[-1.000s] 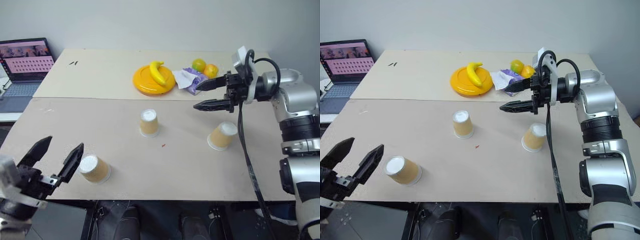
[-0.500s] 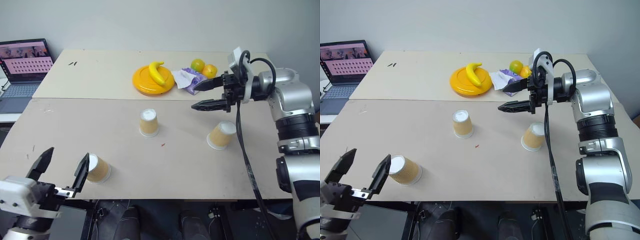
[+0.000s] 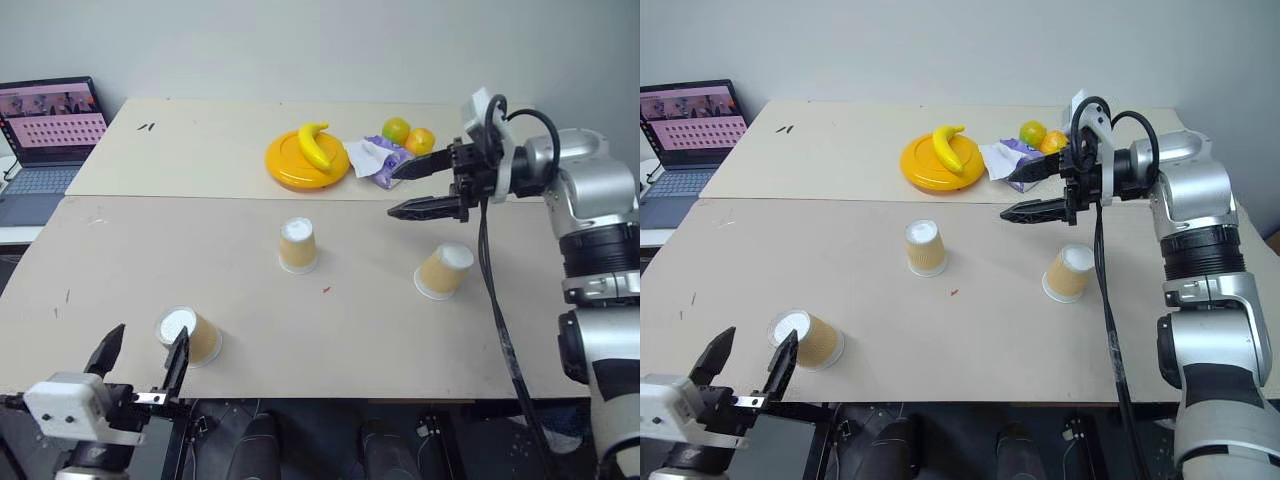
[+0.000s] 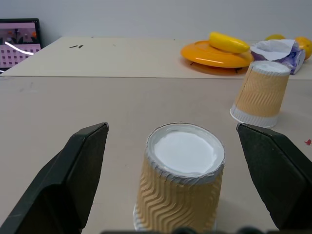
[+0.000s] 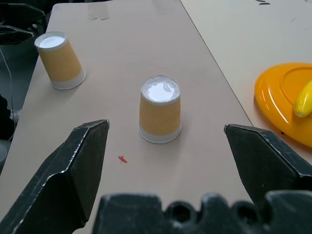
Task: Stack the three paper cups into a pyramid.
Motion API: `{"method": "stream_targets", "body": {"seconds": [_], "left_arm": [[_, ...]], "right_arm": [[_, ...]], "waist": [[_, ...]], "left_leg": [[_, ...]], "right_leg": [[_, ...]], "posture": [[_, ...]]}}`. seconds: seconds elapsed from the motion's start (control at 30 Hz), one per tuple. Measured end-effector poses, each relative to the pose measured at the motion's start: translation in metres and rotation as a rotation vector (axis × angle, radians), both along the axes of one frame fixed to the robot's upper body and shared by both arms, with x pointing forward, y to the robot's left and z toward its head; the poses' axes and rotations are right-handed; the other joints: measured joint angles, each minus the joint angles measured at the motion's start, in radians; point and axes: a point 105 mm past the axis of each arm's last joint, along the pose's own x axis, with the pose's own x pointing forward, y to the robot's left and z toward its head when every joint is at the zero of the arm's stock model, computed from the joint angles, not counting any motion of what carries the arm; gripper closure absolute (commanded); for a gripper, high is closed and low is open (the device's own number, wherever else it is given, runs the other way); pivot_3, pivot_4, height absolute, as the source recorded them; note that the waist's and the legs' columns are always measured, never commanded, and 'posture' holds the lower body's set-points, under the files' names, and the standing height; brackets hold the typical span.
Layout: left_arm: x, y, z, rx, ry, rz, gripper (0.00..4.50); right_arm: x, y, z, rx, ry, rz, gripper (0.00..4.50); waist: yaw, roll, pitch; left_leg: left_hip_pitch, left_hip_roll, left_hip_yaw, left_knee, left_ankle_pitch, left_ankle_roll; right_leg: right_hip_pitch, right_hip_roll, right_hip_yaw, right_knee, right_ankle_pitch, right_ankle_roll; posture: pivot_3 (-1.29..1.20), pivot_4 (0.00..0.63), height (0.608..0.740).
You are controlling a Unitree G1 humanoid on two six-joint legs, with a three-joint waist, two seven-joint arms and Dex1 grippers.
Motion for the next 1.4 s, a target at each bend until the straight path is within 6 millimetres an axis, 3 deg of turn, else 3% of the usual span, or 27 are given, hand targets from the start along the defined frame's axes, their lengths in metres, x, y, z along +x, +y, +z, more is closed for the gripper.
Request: {"method": "stream_targets", "body": {"seconds": [0.5, 0.6, 0.77, 0.97, 1.27, 1.4], "left_arm": [[0.008, -0.007, -0.021, -0.037, 0.063, 0.018, 0.0], [0.014, -0.01, -0.018, -0.045, 0.044, 0.021, 0.7], [0.026, -0.013, -0.009, -0.049, -0.001, 0.019, 2.41], [0.03, -0.013, -0.009, -0.05, 0.001, 0.028, 2.41], [0.029, -0.012, -0.009, -0.036, 0.007, 0.024, 2.41], [0.028, -0.012, -0.01, -0.034, 0.011, 0.03, 1.42]], "right_arm": [[-0.003, -0.004, 0.003, -0.025, -0.006, -0.012, 0.04], [-0.004, -0.004, 0.005, -0.031, -0.013, -0.013, 0.0], [-0.006, -0.007, 0.007, -0.041, -0.016, -0.024, 0.0], [-0.006, -0.016, 0.011, -0.045, -0.026, -0.051, 0.0], [-0.006, -0.013, 0.013, -0.042, -0.036, -0.067, 0.0], [-0.005, -0.012, 0.013, -0.039, -0.039, -0.075, 0.0]], "waist": [[0.0, 0.0, 0.0], [0.001, 0.0, 0.0], [0.003, 0.0, 0.0], [0.0, 0.0, 0.0], [0.002, 0.0, 0.0], [0.001, 0.0, 0.0]], "left_leg": [[-0.001, 0.0, 0.0, 0.0, 0.0, 0.0], [-0.001, 0.0, 0.0, 0.0, 0.0, 0.0], [-0.001, 0.0, 0.0, 0.0, 0.0, 0.0], [-0.001, 0.0, 0.0, 0.0, 0.0, 0.0], [-0.001, 0.0, 0.0, 0.0, 0.0, 0.0], [-0.001, 0.0, 0.0, 0.0, 0.0, 0.0]], "right_leg": [[-0.001, 0.0, 0.0, 0.0, 0.0, 0.0], [-0.001, 0.0, 0.0, 0.0, 0.0, 0.0], [0.0, 0.0, 0.0, 0.0, 0.0, 0.0], [-0.001, 0.0, 0.0, 0.0, 0.0, 0.0], [-0.001, 0.0, 0.0, 0.0, 0.0, 0.0], [-0.001, 0.0, 0.0, 0.0, 0.0, 0.0]], "posture": [[0.0, 0.15, 0.732], [0.0, 0.15, 0.732], [0.0, 0.15, 0.732], [0.0, 0.15, 0.732], [0.0, 0.15, 0.732], [0.0, 0.15, 0.732]]}}
